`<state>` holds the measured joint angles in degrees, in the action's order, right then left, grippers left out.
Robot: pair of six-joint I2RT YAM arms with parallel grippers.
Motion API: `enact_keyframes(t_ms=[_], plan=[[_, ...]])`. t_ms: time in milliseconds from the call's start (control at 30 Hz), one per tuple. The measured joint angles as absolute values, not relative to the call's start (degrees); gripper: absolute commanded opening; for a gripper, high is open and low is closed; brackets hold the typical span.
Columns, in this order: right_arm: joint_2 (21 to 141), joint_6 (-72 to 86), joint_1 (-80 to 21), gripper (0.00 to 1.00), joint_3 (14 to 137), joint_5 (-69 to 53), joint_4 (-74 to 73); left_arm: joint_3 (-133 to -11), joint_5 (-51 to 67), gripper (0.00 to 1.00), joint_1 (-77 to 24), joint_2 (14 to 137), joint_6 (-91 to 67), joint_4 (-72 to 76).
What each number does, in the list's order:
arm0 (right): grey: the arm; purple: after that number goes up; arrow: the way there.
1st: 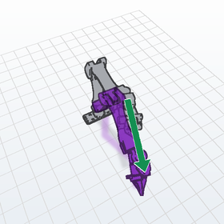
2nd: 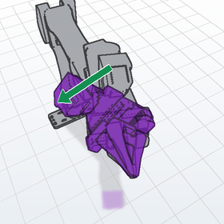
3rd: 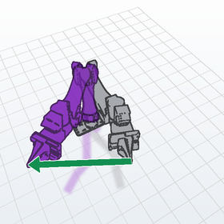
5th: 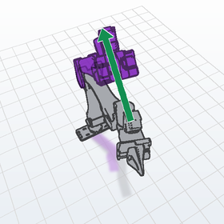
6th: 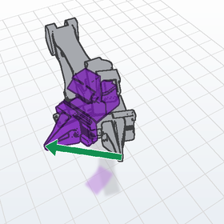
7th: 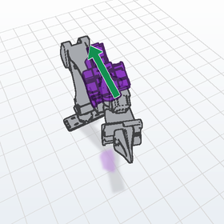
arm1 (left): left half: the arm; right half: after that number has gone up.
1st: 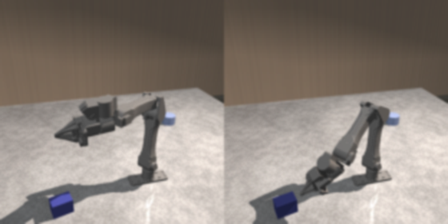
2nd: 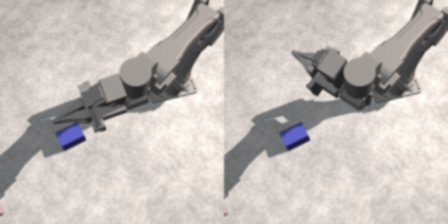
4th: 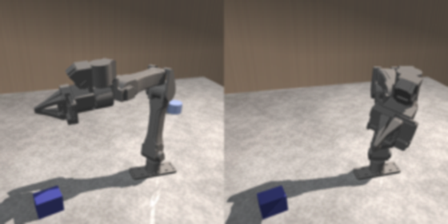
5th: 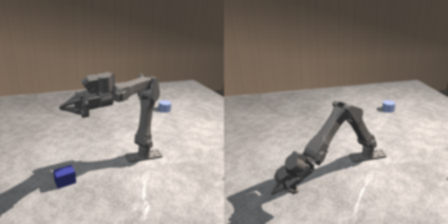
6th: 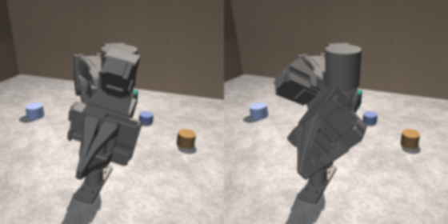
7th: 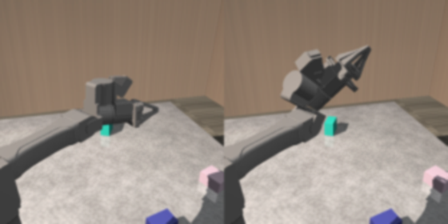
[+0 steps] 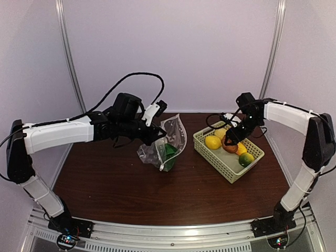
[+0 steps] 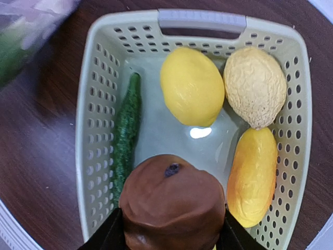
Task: Place the food in the zip-top bag and seal the zipper
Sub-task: Pick up the fake vegetable from the bin, then place the fake vegetable in the zipper food storage bag.
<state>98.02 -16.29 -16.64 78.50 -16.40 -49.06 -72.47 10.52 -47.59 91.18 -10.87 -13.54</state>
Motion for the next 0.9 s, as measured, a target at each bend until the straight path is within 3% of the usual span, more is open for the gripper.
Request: enact_keyframes(t_ms=[367,900], plan=[[82.04,-11.77,-19.75,0.33,81.28,-39.51,-41.63,-72.25,14.63,0.00,-47.57,92.20,-15.31,-8.64],[92.18,-2.57,-35.31,0.31,86.70,-48.03,-27.53,-75.31,18.13,0.00,-47.55,94.56,-25.28,-4.32]])
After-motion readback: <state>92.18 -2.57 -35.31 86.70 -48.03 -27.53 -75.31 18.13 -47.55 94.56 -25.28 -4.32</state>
